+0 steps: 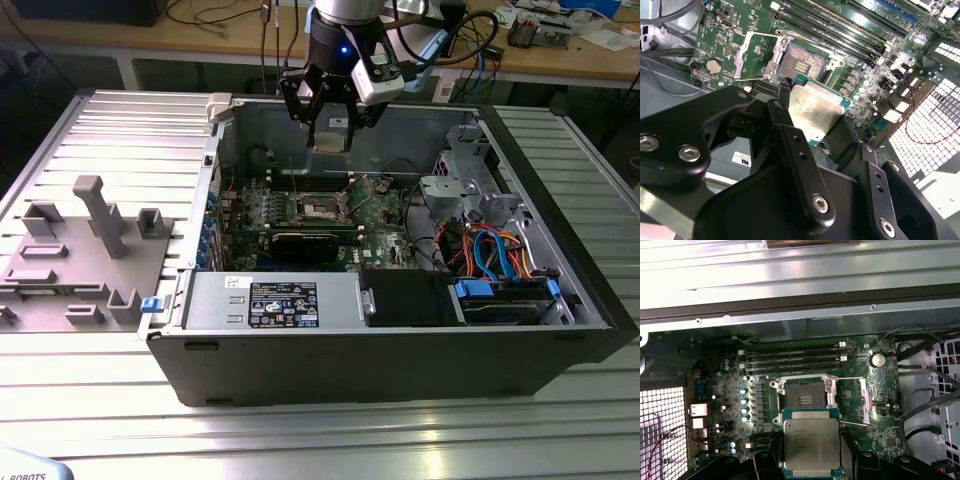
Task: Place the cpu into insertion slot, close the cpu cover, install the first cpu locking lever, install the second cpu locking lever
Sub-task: 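Place the cpu into insertion slot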
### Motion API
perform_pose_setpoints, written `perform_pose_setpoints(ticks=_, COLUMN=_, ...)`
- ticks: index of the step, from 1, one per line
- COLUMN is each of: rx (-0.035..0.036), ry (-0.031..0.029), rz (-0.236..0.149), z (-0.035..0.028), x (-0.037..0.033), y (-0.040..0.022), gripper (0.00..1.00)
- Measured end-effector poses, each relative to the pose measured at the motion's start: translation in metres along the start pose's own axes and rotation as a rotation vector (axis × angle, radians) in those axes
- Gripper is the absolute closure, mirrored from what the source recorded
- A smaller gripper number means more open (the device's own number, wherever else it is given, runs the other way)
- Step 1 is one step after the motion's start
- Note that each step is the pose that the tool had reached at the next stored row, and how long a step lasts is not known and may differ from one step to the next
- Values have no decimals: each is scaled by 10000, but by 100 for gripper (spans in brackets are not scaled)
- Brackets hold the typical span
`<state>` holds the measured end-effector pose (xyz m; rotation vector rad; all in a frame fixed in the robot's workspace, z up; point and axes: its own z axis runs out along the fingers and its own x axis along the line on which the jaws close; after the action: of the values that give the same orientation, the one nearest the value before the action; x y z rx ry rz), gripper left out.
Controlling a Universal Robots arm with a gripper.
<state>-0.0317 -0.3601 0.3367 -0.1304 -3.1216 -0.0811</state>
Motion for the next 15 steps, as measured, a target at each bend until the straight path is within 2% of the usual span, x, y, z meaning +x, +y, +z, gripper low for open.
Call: perform_pose_setpoints(ticks=15, rx=-4, ry=-12, rz=242, z=0, x=0, y=0, gripper=46)
